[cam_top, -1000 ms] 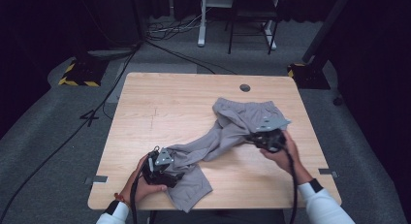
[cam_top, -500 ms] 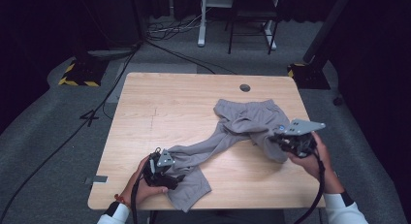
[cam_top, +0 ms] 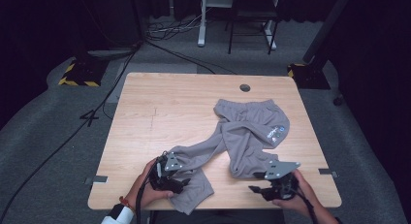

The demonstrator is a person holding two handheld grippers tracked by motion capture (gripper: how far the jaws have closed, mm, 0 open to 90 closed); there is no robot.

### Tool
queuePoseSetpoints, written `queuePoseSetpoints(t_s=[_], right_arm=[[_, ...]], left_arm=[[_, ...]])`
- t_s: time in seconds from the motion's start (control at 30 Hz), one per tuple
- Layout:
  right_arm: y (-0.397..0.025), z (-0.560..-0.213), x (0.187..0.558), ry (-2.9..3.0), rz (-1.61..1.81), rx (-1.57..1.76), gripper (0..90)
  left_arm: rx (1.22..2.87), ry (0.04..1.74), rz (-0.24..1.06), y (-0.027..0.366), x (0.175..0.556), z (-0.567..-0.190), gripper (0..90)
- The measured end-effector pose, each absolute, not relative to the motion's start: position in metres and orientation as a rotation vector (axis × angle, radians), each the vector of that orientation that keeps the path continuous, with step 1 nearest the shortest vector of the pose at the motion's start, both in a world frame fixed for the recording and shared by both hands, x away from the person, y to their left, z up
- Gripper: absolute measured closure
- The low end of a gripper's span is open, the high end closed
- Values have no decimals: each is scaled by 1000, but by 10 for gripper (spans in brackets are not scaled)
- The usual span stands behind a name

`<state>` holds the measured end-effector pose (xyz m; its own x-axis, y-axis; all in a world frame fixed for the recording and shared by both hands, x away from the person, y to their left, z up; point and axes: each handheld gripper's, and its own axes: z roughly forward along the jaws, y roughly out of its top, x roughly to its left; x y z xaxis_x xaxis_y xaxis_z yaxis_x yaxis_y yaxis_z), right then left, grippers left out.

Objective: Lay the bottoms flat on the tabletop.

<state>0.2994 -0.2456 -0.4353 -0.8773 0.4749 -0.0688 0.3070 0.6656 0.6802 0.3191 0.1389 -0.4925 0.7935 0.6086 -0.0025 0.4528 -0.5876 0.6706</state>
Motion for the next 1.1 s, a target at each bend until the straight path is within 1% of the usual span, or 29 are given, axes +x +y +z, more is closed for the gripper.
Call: queuePoseSetpoints(t_s=[0.03, 0.07, 0.1, 0.13, 0.17, 0.2, 0.23, 0.27, 0.33, 0.37, 0.43, 0.47, 0.6, 0.63, 0.7, 0.73, 0.77, 0.8, 0.83, 0.87, 0.9, 0.97, 1.0, 1.07, 1.1], right_arm=[[-246, -435, 299, 2642, 1014, 631, 512], [-256, -433, 305, 2579, 995, 669, 512], [-275, -433, 322, 2510, 1015, 779, 509], [-275, -433, 322, 2510, 1015, 779, 509], [-282, -436, 331, 2487, 1006, 827, 505], [-290, -444, 347, 2468, 962, 889, 499], [-290, -444, 347, 2468, 962, 889, 499], [-291, -448, 354, 2476, 944, 899, 493], [-293, -462, 374, 2479, 901, 942, 480], [-294, -466, 380, 2489, 898, 960, 480], [-294, -475, 388, 2503, 846, 986, 498], [-295, -478, 390, 2522, 831, 999, 506], [-303, -481, 386, 2533, 813, 1028, 526], [-306, -480, 384, 2535, 787, 1035, 523], [-314, -478, 378, 2539, 760, 1073, 523], [-324, -477, 371, 2539, 731, 1107, 535], [-328, -476, 367, 2533, 715, 1118, 543], [-328, -476, 367, 2533, 715, 1118, 543], [-338, -476, 361, 2517, 705, 1160, 546], [-338, -476, 361, 2517, 705, 1160, 546], [-351, -477, 359, 2498, 749, 1254, 543], [-357, -477, 358, 2476, 742, 1282, 536], [-368, -476, 358, 2438, 704, 1345, 532], [-372, -476, 359, 2422, 690, 1370, 528], [-379, -475, 358, 2399, 662, 1409, 514]], left_arm=[[2299, 781, 298, 139, 319, -493, 211], [2267, 787, 282, 139, 320, -489, 211], [2220, 791, 293, 138, 324, -479, 218], [2220, 791, 293, 138, 324, -479, 221], [2210, 797, 316, 136, 328, -474, 221], [2203, 801, 338, 134, 332, -468, 244], [2190, 797, 349, 131, 338, -463, 244], [2178, 790, 359, 128, 345, -458, 245], [2164, 791, 388, 118, 365, -452, 264], [2152, 824, 374, 106, 391, -452, 270], [2150, 862, 339, 92, 417, -456, 270], [2150, 862, 339, 92, 417, -456, 271], [2235, 929, 326, 54, 449, -472, 284], [2227, 966, 304, 44, 455, -477, 302], [2200, 1016, 271, 26, 461, -485, 306], [2210, 1027, 261, 18, 463, -489, 338], [2259, 984, 310, 6, 460, -492, 333], [2259, 984, 310, 6, 460, -492, 344], [2250, 978, 283, 5, 458, -491, 385], [2250, 978, 283, 5, 458, -491, 398], [2265, 959, 288, 7, 458, -491, 398], [2269, 948, 290, 12, 455, -491, 397], [2272, 942, 291, 16, 453, -491, 396], [2260, 954, 300, 27, 452, -492, 394], [2245, 983, 314, 41, 451, -493, 394]])
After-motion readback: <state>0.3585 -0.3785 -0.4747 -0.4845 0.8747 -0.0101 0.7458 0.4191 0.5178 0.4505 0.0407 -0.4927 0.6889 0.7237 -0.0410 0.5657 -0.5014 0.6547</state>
